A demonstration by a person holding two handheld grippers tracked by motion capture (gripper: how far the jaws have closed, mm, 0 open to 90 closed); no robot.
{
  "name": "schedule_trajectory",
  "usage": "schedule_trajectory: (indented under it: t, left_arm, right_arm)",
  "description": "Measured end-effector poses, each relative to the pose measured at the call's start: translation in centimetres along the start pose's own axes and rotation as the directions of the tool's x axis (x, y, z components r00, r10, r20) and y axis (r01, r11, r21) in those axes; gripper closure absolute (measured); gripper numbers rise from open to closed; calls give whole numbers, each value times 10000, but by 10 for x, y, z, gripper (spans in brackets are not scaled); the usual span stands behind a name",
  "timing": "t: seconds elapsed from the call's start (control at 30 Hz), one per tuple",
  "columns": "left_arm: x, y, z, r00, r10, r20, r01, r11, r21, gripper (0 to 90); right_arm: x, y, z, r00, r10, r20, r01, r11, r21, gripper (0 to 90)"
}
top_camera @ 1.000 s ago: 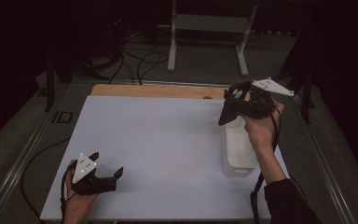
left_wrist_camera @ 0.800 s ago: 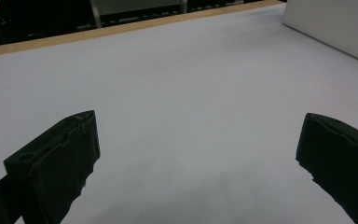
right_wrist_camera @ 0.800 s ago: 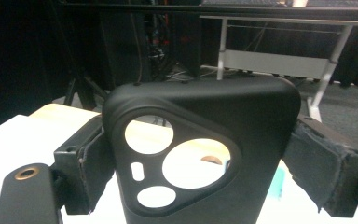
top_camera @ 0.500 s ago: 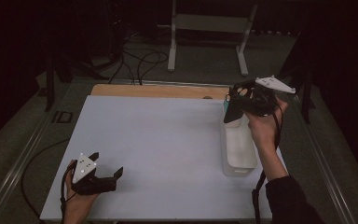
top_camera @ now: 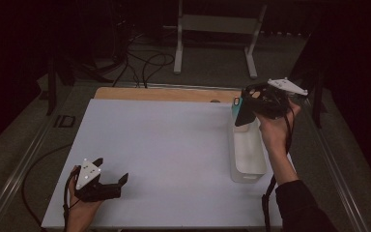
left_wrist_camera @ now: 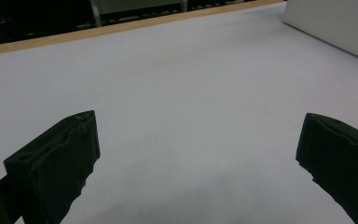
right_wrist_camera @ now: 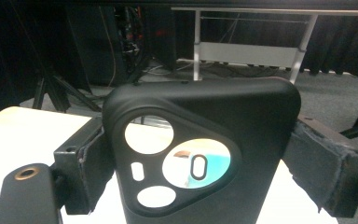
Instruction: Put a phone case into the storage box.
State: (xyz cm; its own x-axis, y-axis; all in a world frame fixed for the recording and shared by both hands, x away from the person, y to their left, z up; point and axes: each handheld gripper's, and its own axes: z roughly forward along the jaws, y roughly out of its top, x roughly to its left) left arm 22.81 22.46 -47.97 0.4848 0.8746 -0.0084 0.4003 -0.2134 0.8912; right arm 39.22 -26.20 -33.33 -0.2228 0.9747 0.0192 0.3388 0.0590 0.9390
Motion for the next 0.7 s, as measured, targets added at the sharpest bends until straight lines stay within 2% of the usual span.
schedule_trajectory:
  t: [0.37,0.7]
  left_arm:
    - [-1,0,0,10000,-34,13,34,10000,9,0]
    - [0,-1,-1,10000,-14,0,14,10000,-6,0]
  right_arm:
    - [-6,-4,10,9995,128,290,-134,9997,220,145]
    - [-10,-15,29,9974,280,670,-322,9974,639,144]
